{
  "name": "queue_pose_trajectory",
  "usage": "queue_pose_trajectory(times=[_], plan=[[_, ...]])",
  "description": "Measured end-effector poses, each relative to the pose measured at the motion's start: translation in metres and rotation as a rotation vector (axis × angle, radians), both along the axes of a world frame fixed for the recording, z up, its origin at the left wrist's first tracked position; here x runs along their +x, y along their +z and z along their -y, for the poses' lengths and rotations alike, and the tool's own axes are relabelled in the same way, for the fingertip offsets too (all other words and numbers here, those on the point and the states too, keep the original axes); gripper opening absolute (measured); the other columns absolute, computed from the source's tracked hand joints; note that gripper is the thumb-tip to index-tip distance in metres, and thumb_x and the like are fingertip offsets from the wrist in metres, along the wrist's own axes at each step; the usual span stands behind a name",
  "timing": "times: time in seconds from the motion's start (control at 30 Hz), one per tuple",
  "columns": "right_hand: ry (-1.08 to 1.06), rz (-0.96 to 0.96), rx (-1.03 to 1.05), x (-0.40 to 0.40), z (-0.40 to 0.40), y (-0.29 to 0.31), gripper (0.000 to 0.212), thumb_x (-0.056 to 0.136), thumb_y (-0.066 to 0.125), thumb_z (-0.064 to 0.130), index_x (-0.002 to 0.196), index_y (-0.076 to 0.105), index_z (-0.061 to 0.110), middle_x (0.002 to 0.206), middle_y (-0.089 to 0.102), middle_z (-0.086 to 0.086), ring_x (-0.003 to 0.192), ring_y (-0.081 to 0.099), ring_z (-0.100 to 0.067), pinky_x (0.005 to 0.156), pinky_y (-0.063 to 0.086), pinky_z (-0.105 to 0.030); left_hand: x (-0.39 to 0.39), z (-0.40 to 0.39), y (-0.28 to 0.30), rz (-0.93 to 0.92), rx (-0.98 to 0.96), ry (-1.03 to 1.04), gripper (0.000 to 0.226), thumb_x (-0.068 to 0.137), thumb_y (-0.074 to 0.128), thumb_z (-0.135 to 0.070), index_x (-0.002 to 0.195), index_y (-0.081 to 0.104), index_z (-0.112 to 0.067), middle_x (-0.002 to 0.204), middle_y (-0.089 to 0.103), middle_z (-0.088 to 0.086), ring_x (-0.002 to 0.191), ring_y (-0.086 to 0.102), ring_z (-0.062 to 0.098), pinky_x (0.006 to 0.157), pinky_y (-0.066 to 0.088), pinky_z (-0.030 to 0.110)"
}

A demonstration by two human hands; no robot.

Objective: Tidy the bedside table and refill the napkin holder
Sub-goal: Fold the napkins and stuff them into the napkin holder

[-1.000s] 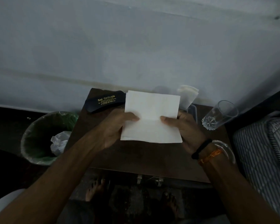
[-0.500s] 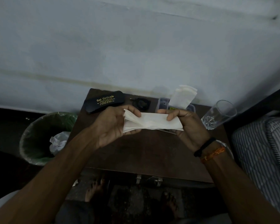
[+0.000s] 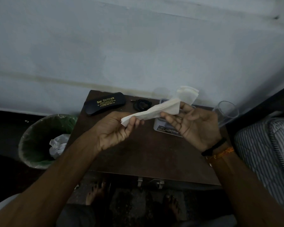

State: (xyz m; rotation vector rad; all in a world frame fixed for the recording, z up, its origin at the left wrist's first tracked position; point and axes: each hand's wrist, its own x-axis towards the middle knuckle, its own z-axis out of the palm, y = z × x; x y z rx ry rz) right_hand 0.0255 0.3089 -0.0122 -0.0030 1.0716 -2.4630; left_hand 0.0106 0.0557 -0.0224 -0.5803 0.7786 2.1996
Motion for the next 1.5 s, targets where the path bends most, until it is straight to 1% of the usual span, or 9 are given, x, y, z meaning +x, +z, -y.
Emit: queue_pose_trajectory(times=[0.13,0.23,0.4,0.57,0.8,1.0,1.17,1.37,1.5], plan=[[-0.132,-0.102,0.408,-0.001,0.009,-0.001,0.041,0.08,0.063,-0.004,0.121,0.055,-0.009,0.103,0.072,-0.019,0.086,0.073,-0.023,0.069,0.059,-0.022,-0.002,0.001,-0.004,-0.194,-0.286,-0.218,0.039,0.082,0.067,-0.017,0.112,0.06,0.007,0.096,0.065,0.022,0.074,0.069,0.021,0.064,0.063,0.027],[-0.225,-0.185,0.726,0.001,0.015,-0.004,0.03,0.078,0.073,0.005,0.104,0.065,-0.009,0.076,0.073,-0.01,0.058,0.067,-0.013,0.046,0.051,-0.019,0.0,-0.005,-0.011,-0.414,-0.585,-0.345,0.066,0.076,0.071,-0.06,0.113,0.068,-0.005,0.116,0.068,0.016,0.106,0.068,0.029,0.096,0.055,0.045],[-0.285,-0.337,0.936,0.001,0.021,-0.005,0.013,0.08,0.076,0.007,0.09,0.071,0.0,0.06,0.069,0.004,0.036,0.045,-0.006,0.039,0.038,-0.017,0.008,-0.022,-0.003,-0.808,-0.679,-0.368,0.058,0.077,0.069,-0.062,0.115,0.063,-0.018,0.108,0.074,0.0,0.097,0.072,0.017,0.082,0.06,0.036],[-0.361,-0.302,0.862,0.002,0.03,-0.004,0.021,0.082,0.075,0.009,0.101,0.069,0.006,0.074,0.072,-0.001,0.041,0.05,-0.003,0.041,0.04,-0.016,0.007,-0.027,-0.019,-0.994,-0.815,-0.338,0.032,0.097,0.061,-0.025,0.127,0.057,-0.017,0.115,0.069,-0.001,0.101,0.068,0.015,0.08,0.055,0.033],[-0.053,-0.257,0.991,0.018,0.042,-0.024,0.044,0.085,0.075,0.019,0.126,0.059,0.017,0.093,0.074,0.0,0.053,0.061,-0.002,0.043,0.042,-0.016,0.006,-0.04,-0.024,-0.913,-0.834,-0.132,0.023,0.102,0.049,-0.033,0.123,0.053,-0.025,0.121,0.064,0.002,0.109,0.064,0.021,0.091,0.056,0.047],[-0.263,-0.377,1.043,0.007,0.032,-0.029,0.042,0.083,0.076,0.024,0.123,0.065,0.016,0.116,0.072,0.0,0.102,0.07,-0.014,0.085,0.059,-0.041,-0.007,-0.047,-0.017,-1.024,-0.945,-0.288,0.029,0.099,0.055,-0.018,0.127,0.048,-0.016,0.126,0.059,-0.001,0.115,0.059,0.016,0.093,0.054,0.043],[-0.269,-0.4,1.125,-0.006,0.013,-0.02,0.04,0.084,0.075,0.023,0.121,0.062,0.015,0.112,0.073,-0.002,0.096,0.071,-0.015,0.075,0.061,-0.042,-0.025,-0.059,-0.014,-1.114,-1.071,-0.172,0.016,0.096,0.061,-0.019,0.111,0.057,-0.014,0.116,0.068,0.002,0.106,0.065,0.019,0.087,0.056,0.051],[-0.419,-0.416,1.213,-0.021,-0.019,-0.014,0.016,0.079,0.079,0.017,0.085,0.065,0.012,0.077,0.073,-0.003,0.067,0.071,-0.02,0.062,0.059,-0.038,-0.033,-0.085,-0.009,-1.155,-1.086,0.076,0.031,0.085,0.077,-0.018,0.099,0.049,-0.013,0.089,0.073,-0.001,0.083,0.07,0.008,0.064,0.057,0.022],[-0.547,-0.416,1.331,-0.029,-0.024,-0.026,0.016,0.077,0.079,0.025,0.084,0.065,0.02,0.08,0.072,0.001,0.072,0.07,-0.015,0.067,0.06,-0.043,-0.036,-0.098,-0.015,-1.274,-1.181,0.11,0.033,0.084,0.077,-0.018,0.092,0.046,-0.011,0.086,0.066,0.004,0.08,0.069,0.014,0.064,0.058,0.029]])
